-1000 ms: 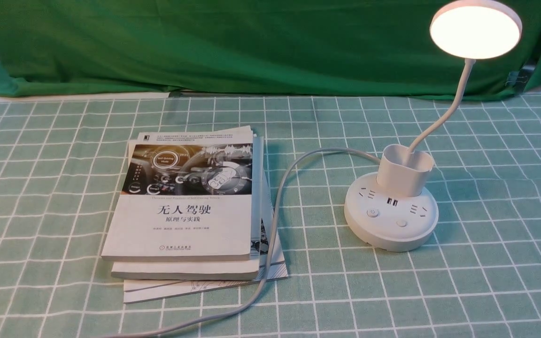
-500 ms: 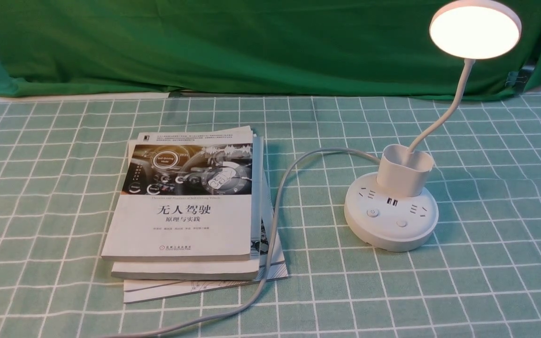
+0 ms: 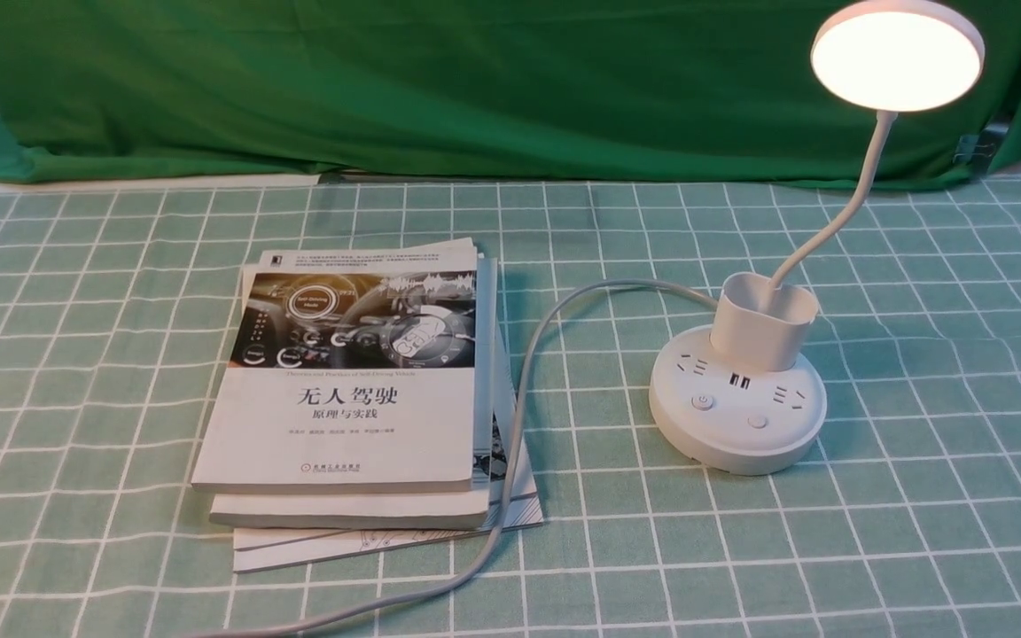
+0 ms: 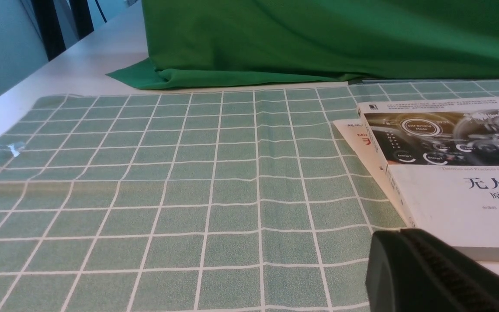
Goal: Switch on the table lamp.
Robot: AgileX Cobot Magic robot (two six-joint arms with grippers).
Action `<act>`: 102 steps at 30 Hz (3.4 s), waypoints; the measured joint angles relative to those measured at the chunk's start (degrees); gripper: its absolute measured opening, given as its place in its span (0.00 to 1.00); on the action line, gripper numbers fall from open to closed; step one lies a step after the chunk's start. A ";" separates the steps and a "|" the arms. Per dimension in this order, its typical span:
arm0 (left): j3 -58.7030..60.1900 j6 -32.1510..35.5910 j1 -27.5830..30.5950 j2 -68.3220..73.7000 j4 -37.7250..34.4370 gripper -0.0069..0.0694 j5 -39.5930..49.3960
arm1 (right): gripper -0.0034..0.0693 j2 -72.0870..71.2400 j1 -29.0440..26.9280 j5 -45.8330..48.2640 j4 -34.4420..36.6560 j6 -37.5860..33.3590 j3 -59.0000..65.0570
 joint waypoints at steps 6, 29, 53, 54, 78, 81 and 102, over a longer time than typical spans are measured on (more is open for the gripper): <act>0.00 0.00 0.00 0.00 0.00 0.12 0.00 | 0.26 -0.06 -1.75 7.41 -0.52 -0.48 0.12; 0.00 0.00 0.00 0.00 0.00 0.12 0.00 | 0.33 -0.06 1.13 14.02 -0.52 -1.24 0.12; 0.00 0.00 0.00 0.00 0.35 0.12 0.00 | 0.37 -0.06 1.13 14.02 -0.46 -1.24 0.12; 0.00 0.00 0.00 0.00 0.00 0.12 0.00 | 0.37 -0.06 1.13 14.02 -0.46 -1.24 0.12; 0.00 0.00 0.00 0.00 0.35 0.12 0.00 | 0.37 -0.06 1.13 14.02 -0.46 -1.24 0.12; 0.00 0.00 0.00 0.00 0.00 0.12 0.00 | 0.37 -0.06 1.13 14.02 -0.46 -1.24 0.12; 0.00 0.00 0.00 0.00 0.00 0.12 0.00 | 0.37 -0.06 1.13 14.02 -0.46 -1.35 0.12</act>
